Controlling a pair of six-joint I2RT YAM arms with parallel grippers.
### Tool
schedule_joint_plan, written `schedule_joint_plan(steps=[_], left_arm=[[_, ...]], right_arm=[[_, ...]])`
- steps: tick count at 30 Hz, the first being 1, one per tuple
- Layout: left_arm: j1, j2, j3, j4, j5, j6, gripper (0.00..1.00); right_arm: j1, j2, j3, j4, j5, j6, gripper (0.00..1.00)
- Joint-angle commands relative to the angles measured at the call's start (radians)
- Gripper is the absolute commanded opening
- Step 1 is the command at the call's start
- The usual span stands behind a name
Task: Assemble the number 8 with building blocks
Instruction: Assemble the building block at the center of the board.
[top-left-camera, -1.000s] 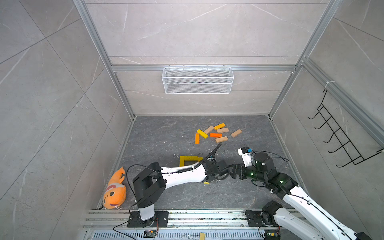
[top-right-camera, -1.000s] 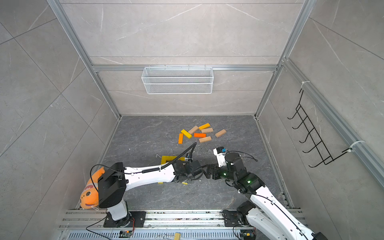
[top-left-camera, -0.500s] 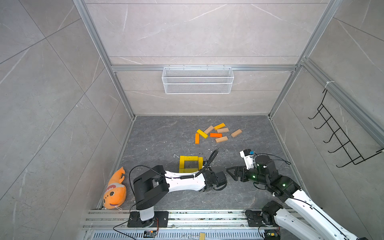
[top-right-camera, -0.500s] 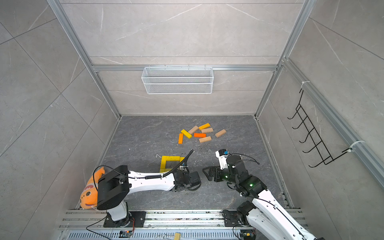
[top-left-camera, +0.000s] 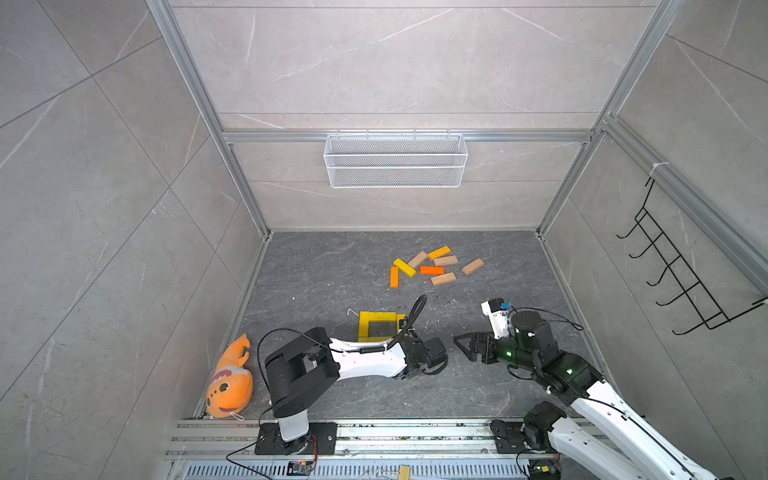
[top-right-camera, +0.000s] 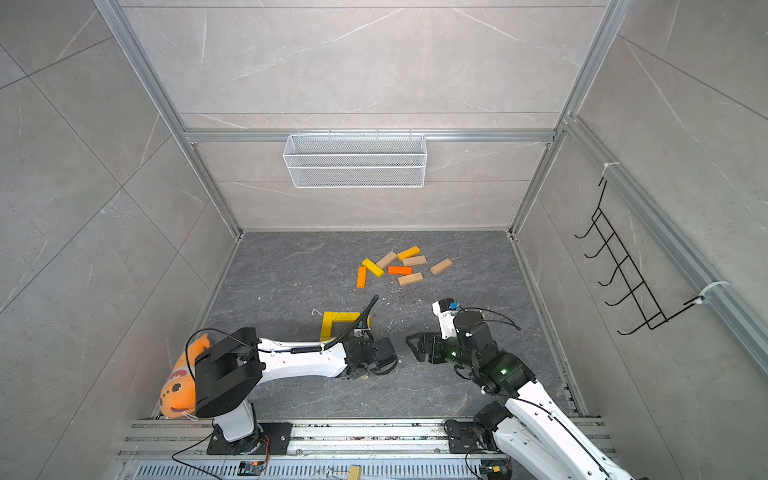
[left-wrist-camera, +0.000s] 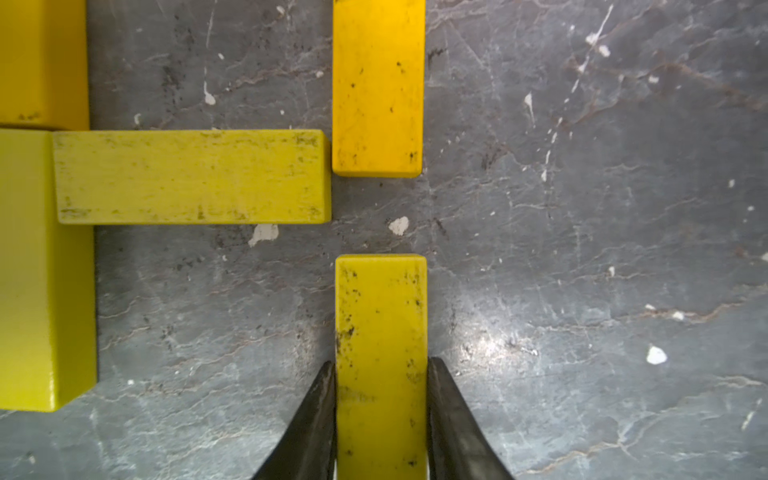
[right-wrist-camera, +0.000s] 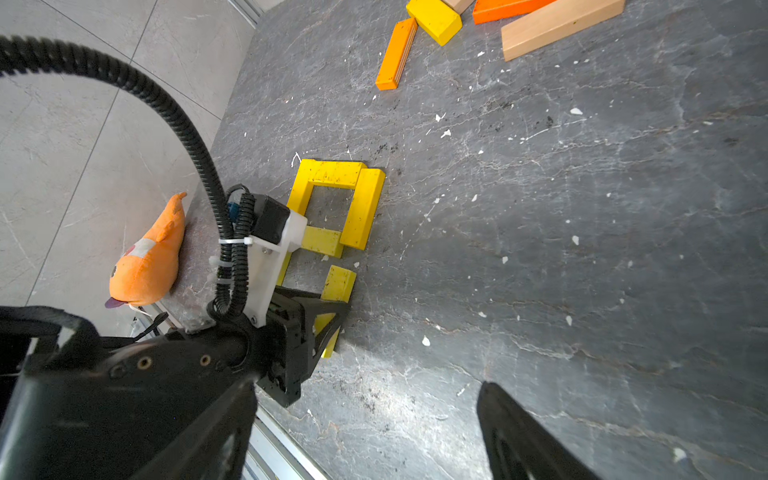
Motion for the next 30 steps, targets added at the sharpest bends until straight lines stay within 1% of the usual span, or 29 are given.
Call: schedule_joint_plan(steps=[1,13,23,30], left_arm=[[0.017,-0.009,-0.014,0.036,0.018,-0.002,0.27],[0.026,0.007,-0.017,0.033,0.026,-0.003,0.28],[0.029,0.001,-0.011,-0.007,0.005,-0.002,0.28],[0.031,0.004,-0.013,-0.004,0.007,-0.003,0.28]], right_arm=[[0.004,-0.005,0.008,-0.019,0.016,0.007,0.86],[0.004,0.000,0.004,-0.018,0.020,0.007,0.86],[0.004,0.004,0.002,-0.012,0.020,0.008,0.86],[0.004,0.012,0.000,-0.009,0.019,0.008,0.86]])
